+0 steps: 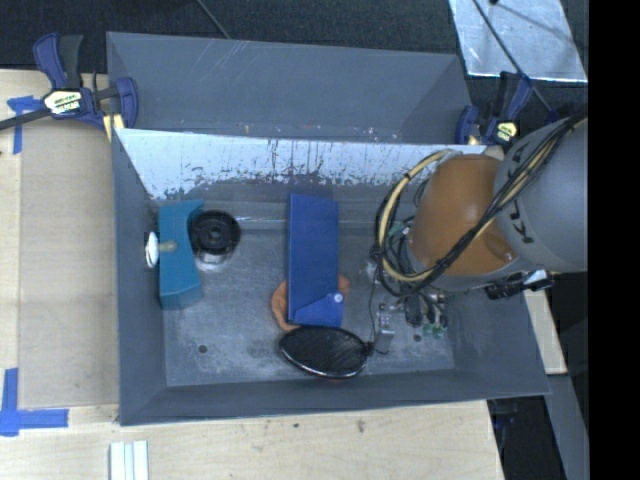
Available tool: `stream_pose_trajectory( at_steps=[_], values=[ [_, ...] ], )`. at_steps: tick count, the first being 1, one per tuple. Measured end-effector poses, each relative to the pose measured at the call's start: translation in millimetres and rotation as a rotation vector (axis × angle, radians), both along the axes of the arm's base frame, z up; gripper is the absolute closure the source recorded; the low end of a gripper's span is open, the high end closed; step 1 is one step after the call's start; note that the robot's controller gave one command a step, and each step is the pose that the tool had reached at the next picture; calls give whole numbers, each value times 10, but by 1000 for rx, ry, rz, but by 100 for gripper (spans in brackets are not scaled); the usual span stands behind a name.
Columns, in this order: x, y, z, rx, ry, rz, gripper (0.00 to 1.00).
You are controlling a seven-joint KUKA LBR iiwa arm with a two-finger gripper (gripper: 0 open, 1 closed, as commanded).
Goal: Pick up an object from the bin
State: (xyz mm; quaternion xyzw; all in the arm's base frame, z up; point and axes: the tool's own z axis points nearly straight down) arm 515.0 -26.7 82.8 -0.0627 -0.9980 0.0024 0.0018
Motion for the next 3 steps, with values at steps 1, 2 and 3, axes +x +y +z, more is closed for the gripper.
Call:
stream_pose_trajectory(
  at_steps=[1,2,3],
  values=[
    [-35,379,-49,4,-5,101,0],
    [250,909,-38,3,-4,63,0],
    [372,1286,-48,4,-6,52,0]
  ],
)
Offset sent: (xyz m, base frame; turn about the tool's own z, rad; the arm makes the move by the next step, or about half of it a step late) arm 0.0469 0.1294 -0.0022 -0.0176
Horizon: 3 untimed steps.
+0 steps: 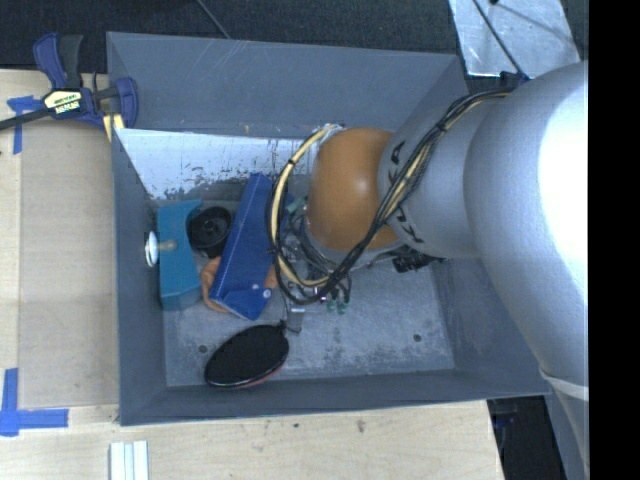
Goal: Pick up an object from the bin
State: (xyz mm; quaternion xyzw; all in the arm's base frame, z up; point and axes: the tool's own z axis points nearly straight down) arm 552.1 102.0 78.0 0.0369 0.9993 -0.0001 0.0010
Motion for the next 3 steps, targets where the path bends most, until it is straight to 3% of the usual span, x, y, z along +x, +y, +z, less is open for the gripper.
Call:
stream_pose_trajectory(
  at_steps=[1,2,3],
  values=[
    [-103,137,-40,-2,-2,55,0],
    [-112,317,0,-3,0,173,0],
    [-181,375,391,-1,7,152,0]
  ],
)
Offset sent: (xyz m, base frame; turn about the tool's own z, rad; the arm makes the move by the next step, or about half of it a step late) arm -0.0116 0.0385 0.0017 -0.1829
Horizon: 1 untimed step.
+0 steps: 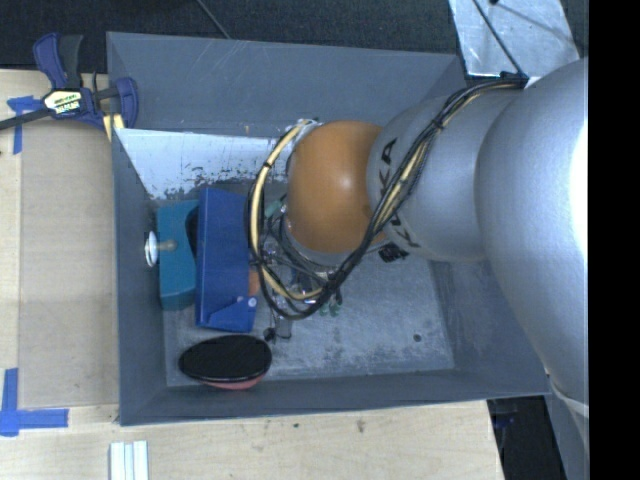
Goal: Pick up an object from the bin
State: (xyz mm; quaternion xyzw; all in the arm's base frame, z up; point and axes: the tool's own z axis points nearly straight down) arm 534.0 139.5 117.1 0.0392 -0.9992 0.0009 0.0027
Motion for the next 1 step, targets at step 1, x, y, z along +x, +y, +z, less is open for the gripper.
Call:
stream_pose_trajectory(
  at_steps=[1],
  values=[
    [-147,179,376,2,-9,25,0]
  ],
)
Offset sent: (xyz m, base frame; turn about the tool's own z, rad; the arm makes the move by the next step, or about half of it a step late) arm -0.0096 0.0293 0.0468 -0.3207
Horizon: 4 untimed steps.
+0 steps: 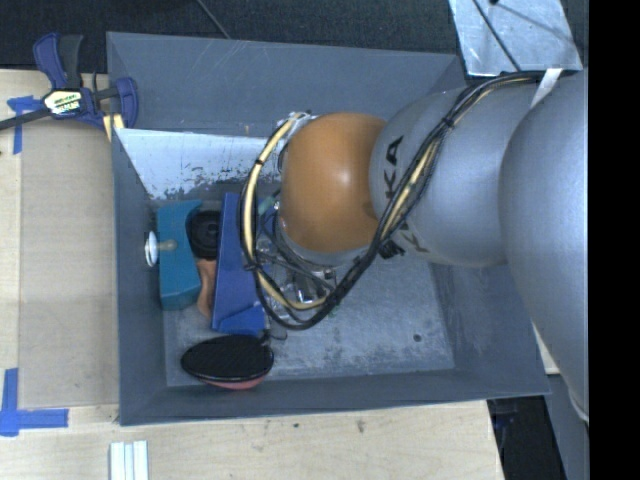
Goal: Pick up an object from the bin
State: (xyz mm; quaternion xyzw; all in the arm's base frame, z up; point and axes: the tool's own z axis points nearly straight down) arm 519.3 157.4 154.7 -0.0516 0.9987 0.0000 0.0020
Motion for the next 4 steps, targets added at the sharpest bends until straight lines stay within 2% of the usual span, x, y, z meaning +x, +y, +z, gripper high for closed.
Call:
stream_pose_trajectory(
  at_steps=[1,2,3,4],
  values=[
    [-52,68,86,2,-2,12,0],
    [171,237,-305,1,-3,80,0],
    [383,594,-784,-12,-21,200,100],
    [383,594,-784,-12,-21,200,100]
  ],
)
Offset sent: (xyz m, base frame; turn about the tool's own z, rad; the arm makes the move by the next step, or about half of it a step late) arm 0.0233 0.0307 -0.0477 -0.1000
